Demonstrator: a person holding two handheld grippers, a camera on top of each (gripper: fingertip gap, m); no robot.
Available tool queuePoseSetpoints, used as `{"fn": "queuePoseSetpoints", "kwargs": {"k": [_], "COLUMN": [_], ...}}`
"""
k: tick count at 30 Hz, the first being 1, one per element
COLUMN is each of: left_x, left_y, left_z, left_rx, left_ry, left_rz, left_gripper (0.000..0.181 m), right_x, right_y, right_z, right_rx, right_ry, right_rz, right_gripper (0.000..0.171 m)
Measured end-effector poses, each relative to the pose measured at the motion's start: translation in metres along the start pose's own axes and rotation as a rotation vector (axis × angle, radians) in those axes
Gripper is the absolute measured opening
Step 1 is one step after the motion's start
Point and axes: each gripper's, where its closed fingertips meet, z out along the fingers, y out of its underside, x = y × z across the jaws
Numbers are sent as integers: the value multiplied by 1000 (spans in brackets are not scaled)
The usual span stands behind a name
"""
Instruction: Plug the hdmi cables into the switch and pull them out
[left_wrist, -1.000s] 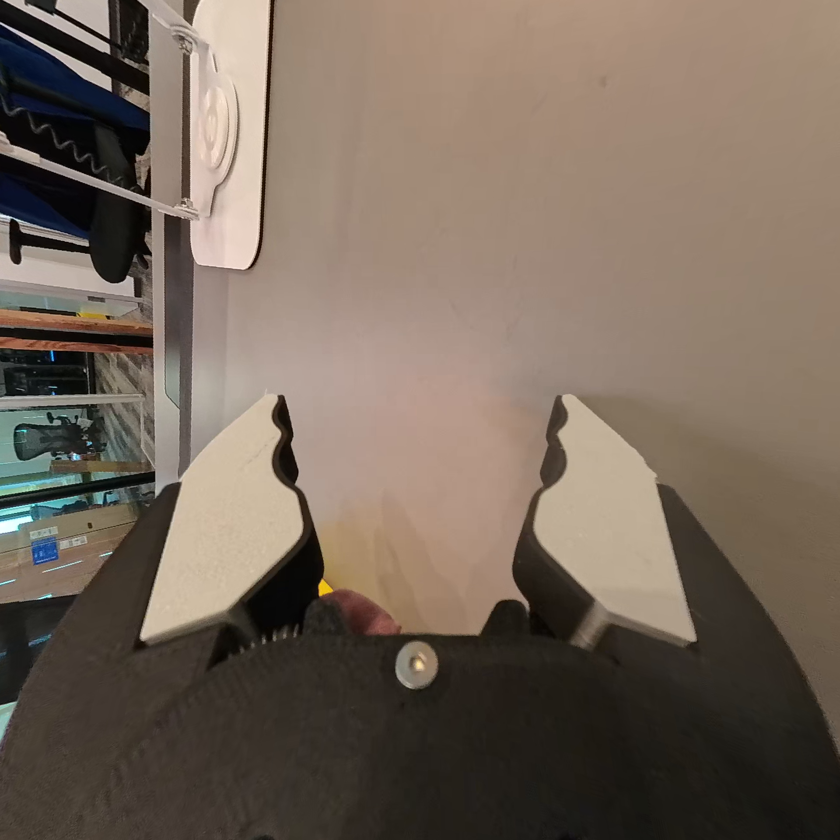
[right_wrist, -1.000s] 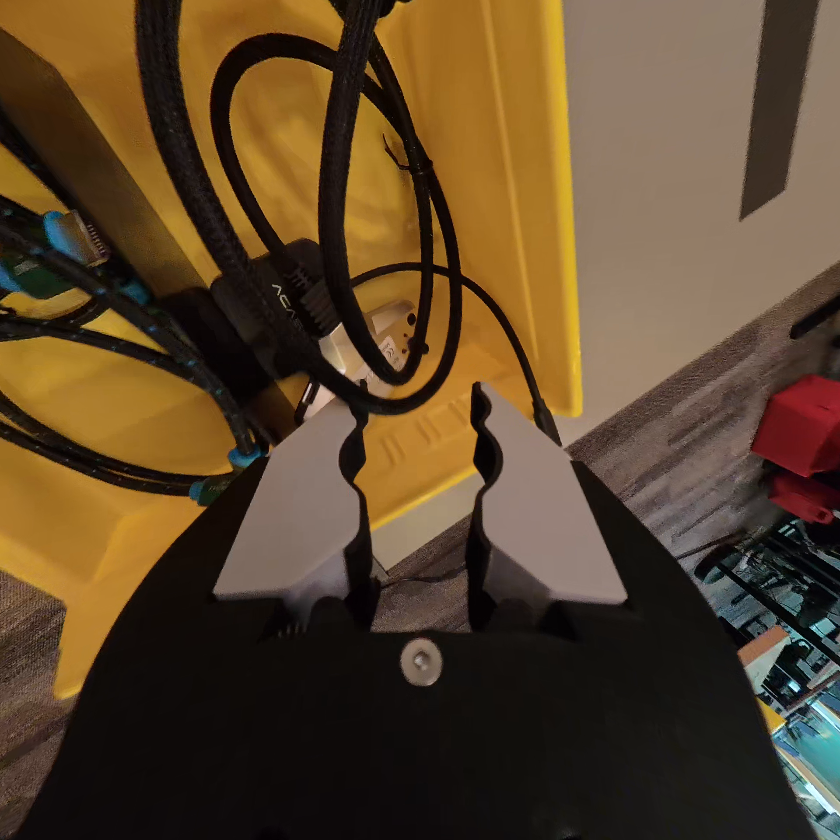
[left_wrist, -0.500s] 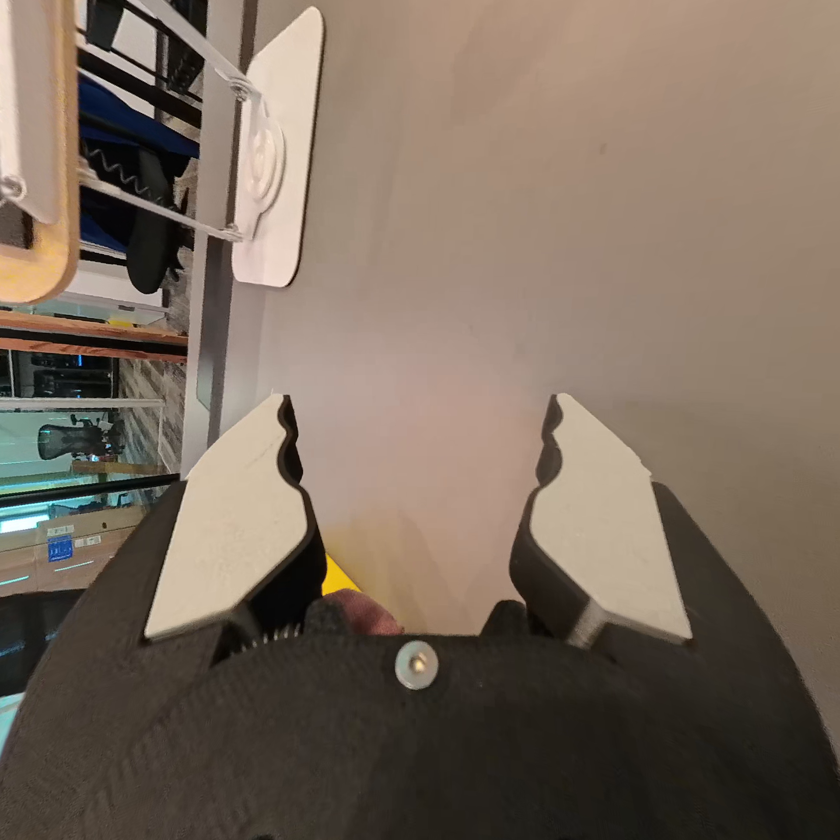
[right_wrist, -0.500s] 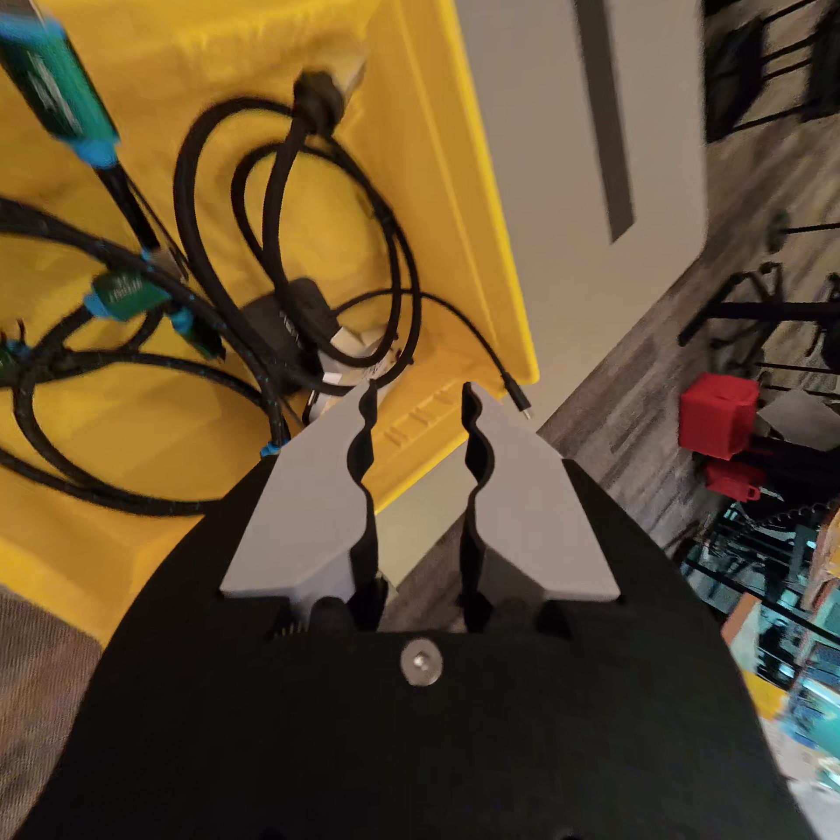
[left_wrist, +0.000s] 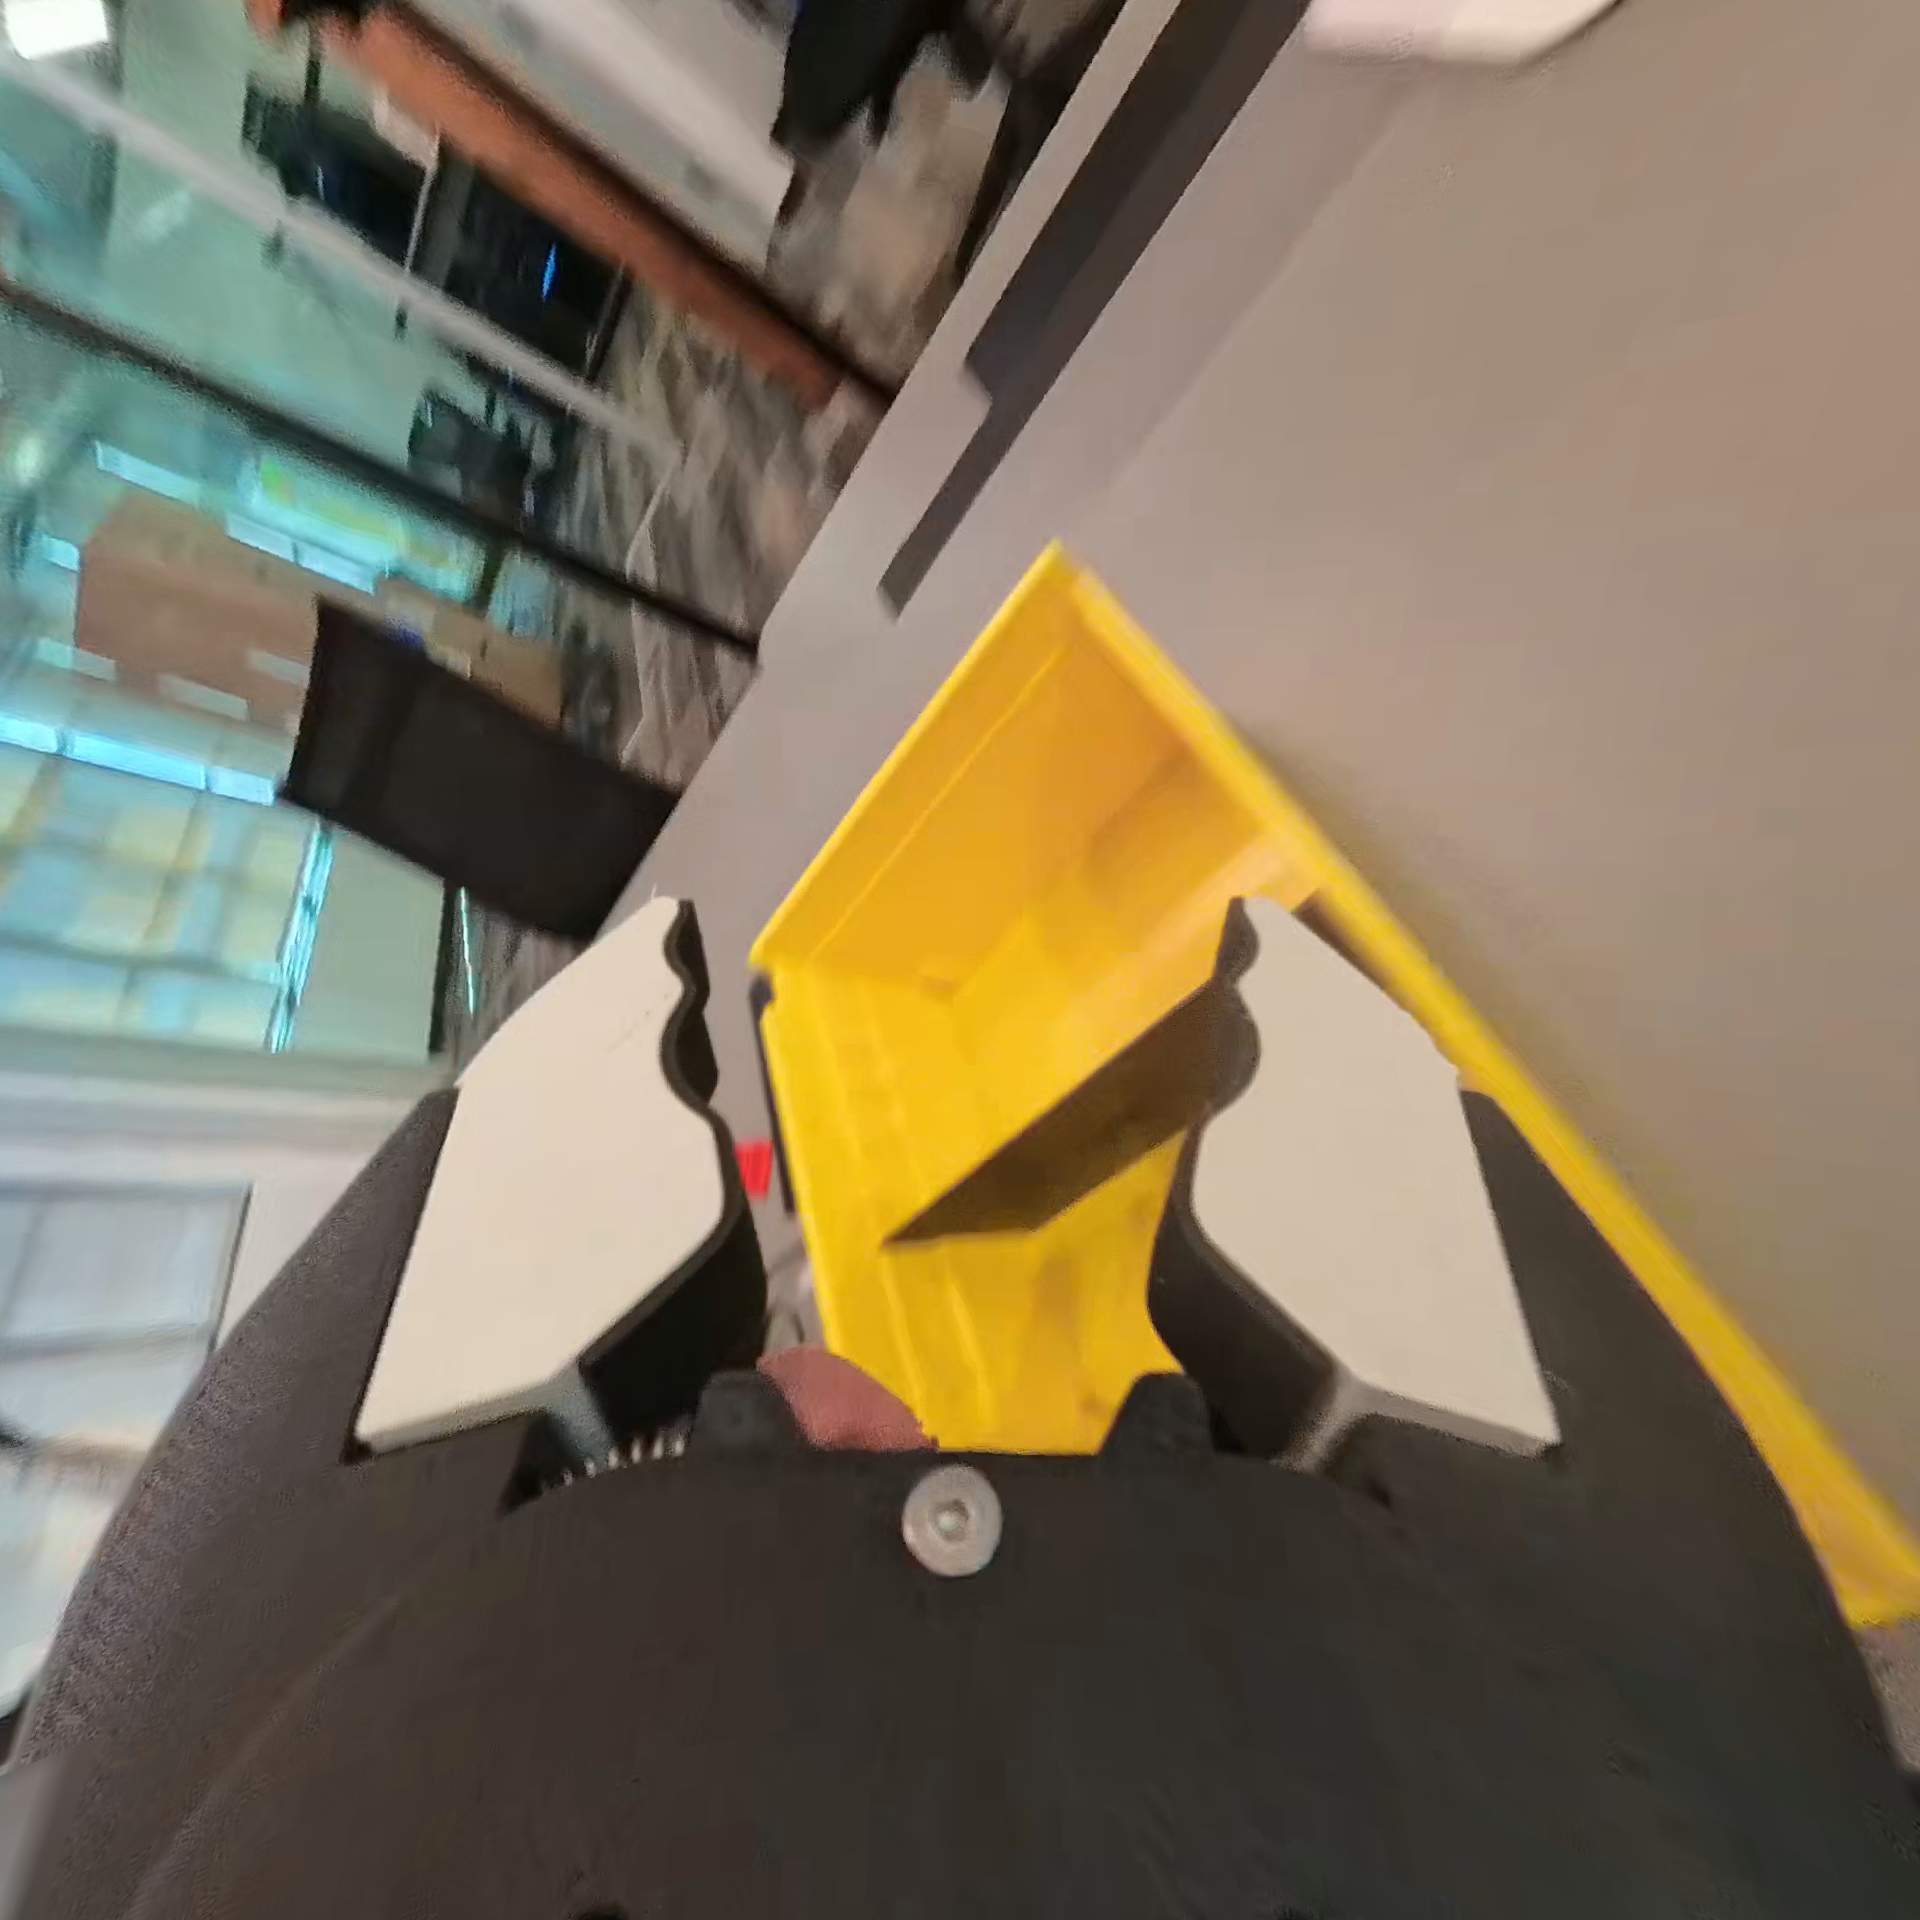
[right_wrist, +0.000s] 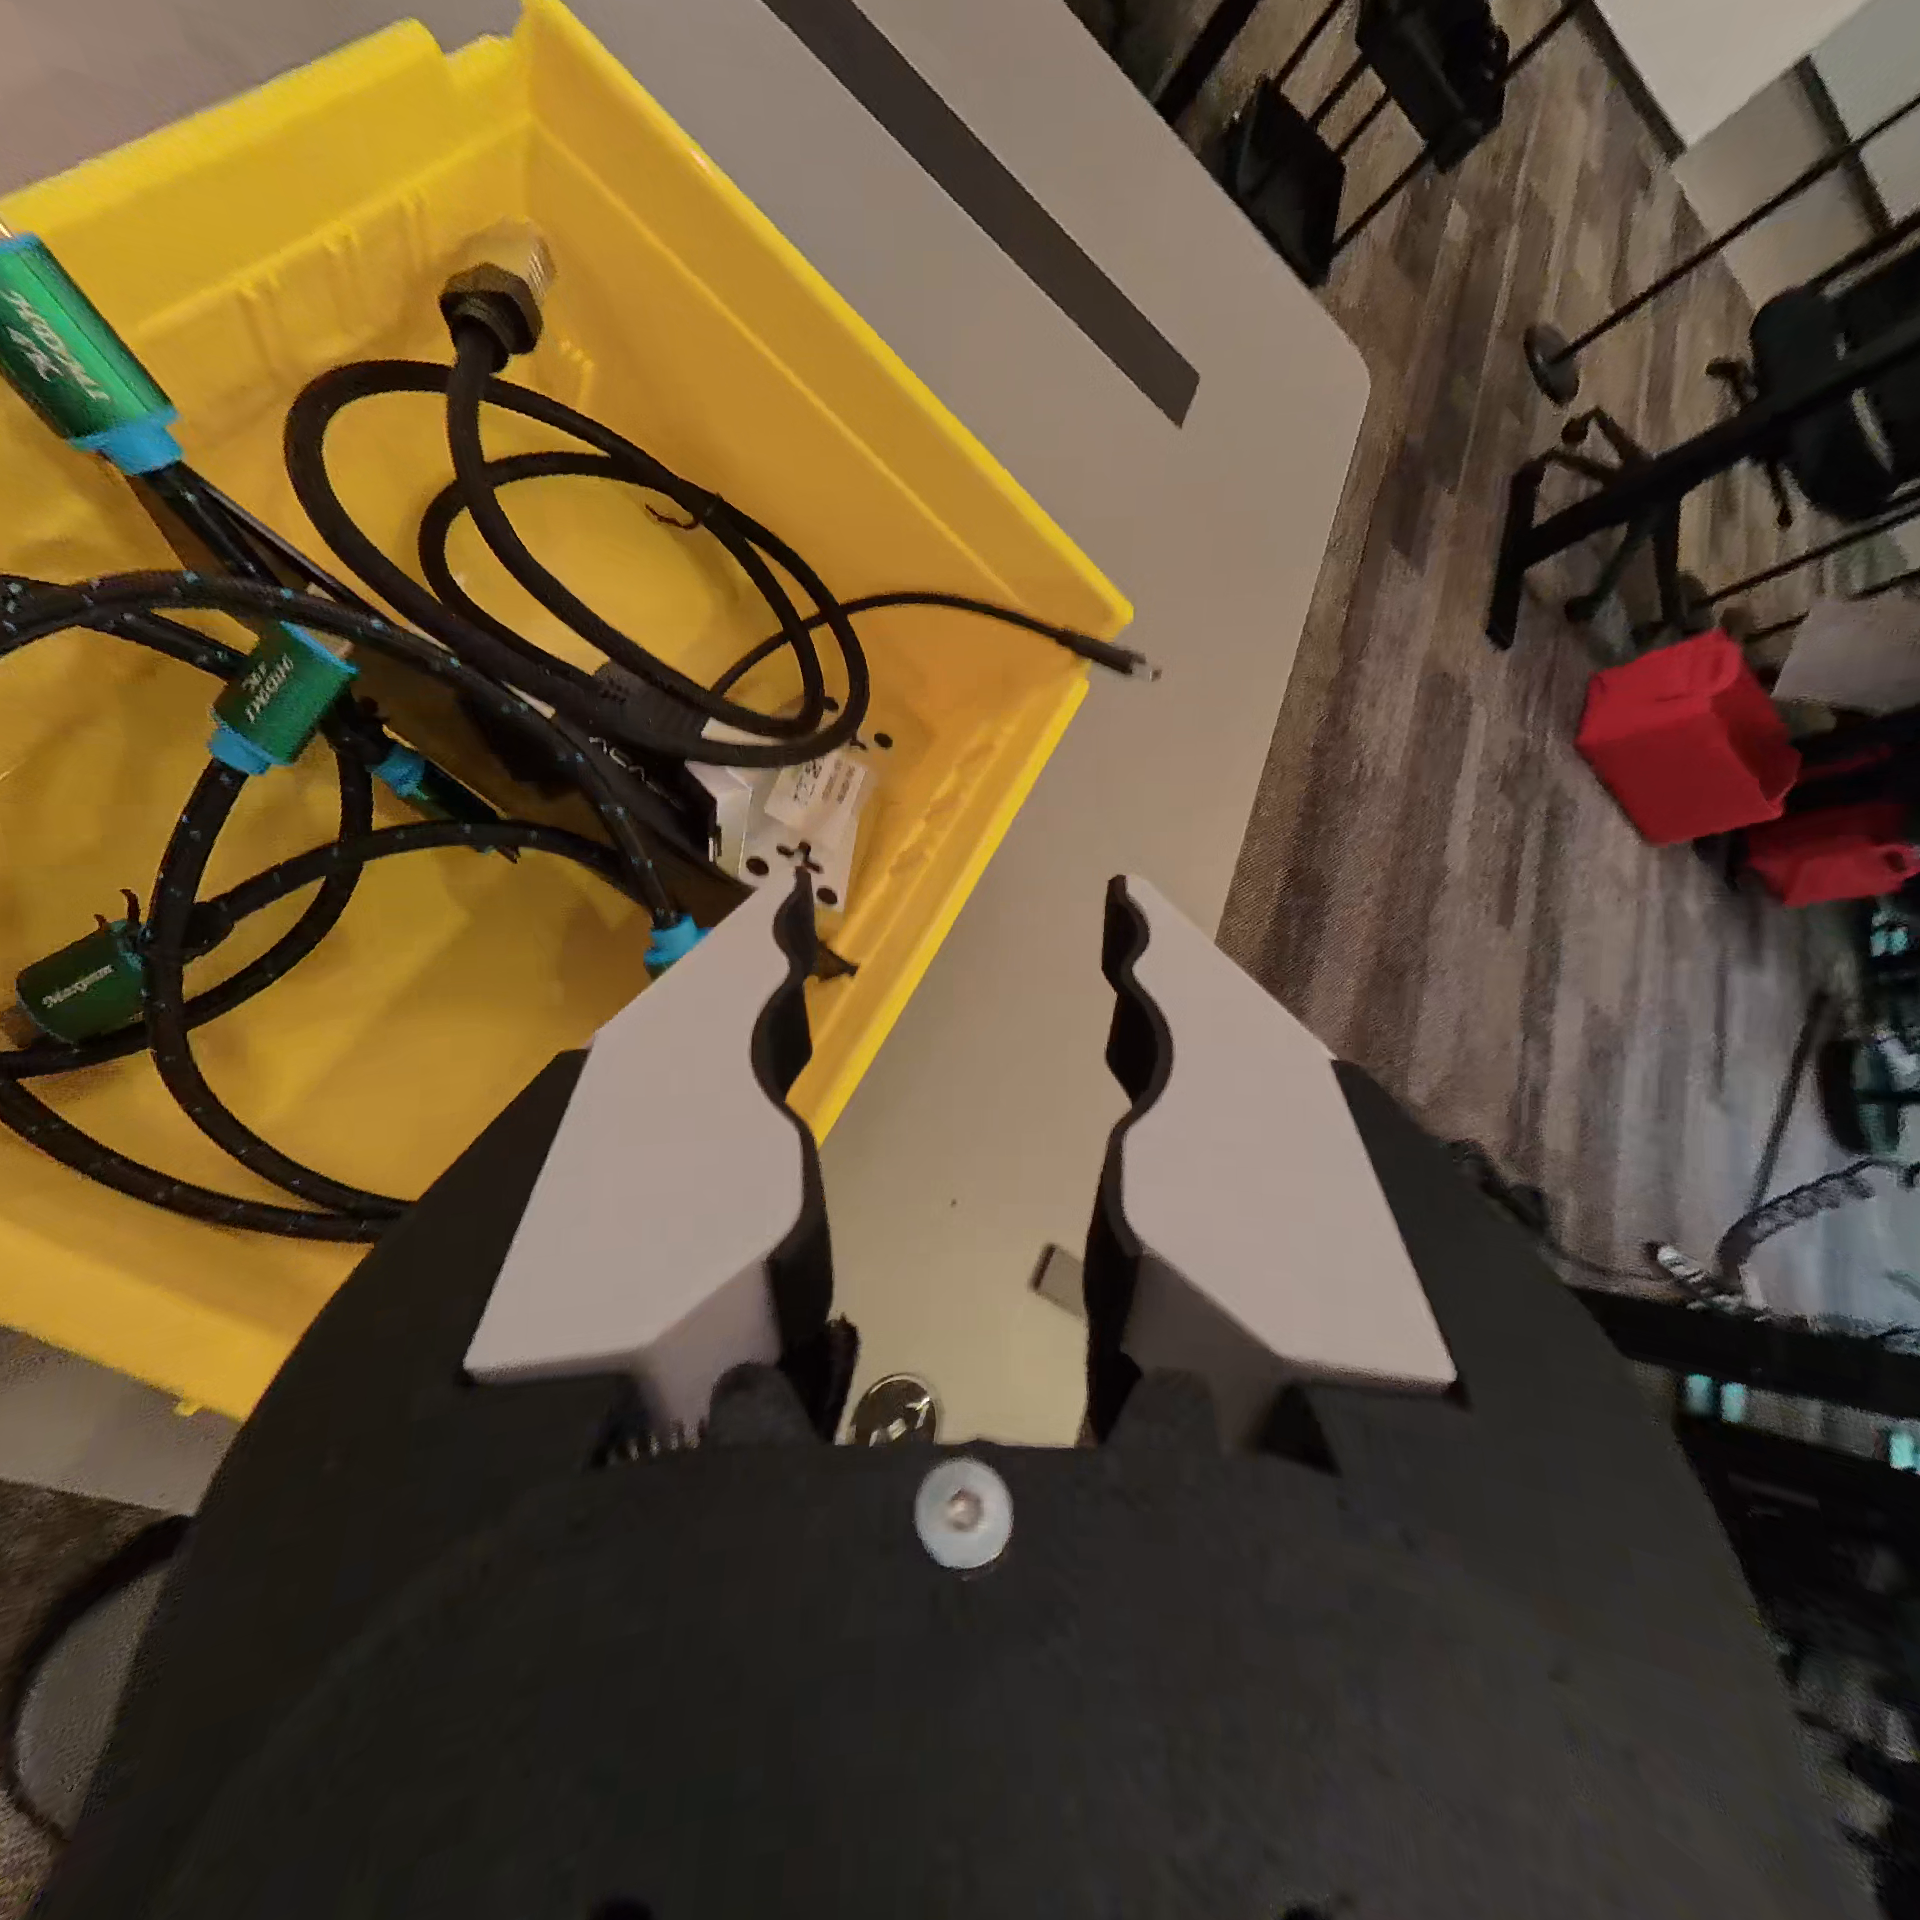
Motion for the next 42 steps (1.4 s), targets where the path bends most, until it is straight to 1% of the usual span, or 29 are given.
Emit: {"fn": "queuePoseSetpoints", "kwargs": {"k": [2,5,8,9,11,12,13,14,15,16,17,20,23,26,27,28,30,32,33,34,35,37,40,42], "left_x": [-19,-35,-39,-35,-25,-15,-5,2,7,12,13,12,7,8,8,9,10,15,18,20,24,30,35,35], "left_y": [44,116,170,184,205,210,212,214,219,222,219,218,218,216,215,214,211,204,199,196,195,197,191,188], "left_z": [1,1,-1,0,1,3,6,9,12,15,18,22,23,25,24,24,24,22,22,21,20,20,21,23], "left_rx": [-110,-295,-386,-410,-450,-458,-454,-454,-470,-482,-459,-460,-461,-439,-432,-424,-400,-349,-318,-303,-305,-317,-289,-284], "left_ry": [-2,12,46,70,108,153,202,229,243,259,267,249,225,252,268,289,321,367,392,411,438,452,473,460], "left_rz": [-66,-151,-334,-387,-423,-439,-455,-470,-480,-482,-495,-469,-471,-506,-514,-533,-580,-605,-619,-638,-643,-618,-634,-646], "left_gripper": [93,99,105,106,105,99,85,75,72,69,58,49,30,24,22,20,15,11,14,27,35,35,13,9], "right_x": [-2,-7,-14,-17,-18,-19,-20,-21,-20,-21,-23,-33,-55,-69,-69,-65,-58,-57,-58,-60,-63,-70,-84,-98], "right_y": [16,37,55,60,68,69,68,66,61,55,52,50,57,61,64,67,66,63,60,57,54,45,28,15], "right_z": [0,2,6,8,13,14,14,13,11,8,5,4,12,25,29,33,38,41,42,43,44,46,50,52], "right_rx": [-4,-10,-38,-49,-65,-58,-43,-21,19,61,84,97,32,-6,-19,-31,-24,-3,7,15,23,40,65,87], "right_ry": [-22,-57,-87,-97,-106,-117,-132,-143,-153,-174,-201,-255,-311,-322,-301,-257,-196,-174,-174,-180,-184,-195,-216,-238], "right_rz": [72,165,207,222,254,267,280,296,323,362,394,417,363,332,329,325,354,382,386,387,387,385,379,378], "right_gripper": [60,67,67,66,51,48,45,47,50,49,50,55,59,62,56,41,30,23,22,21,20,19,20,23]}}
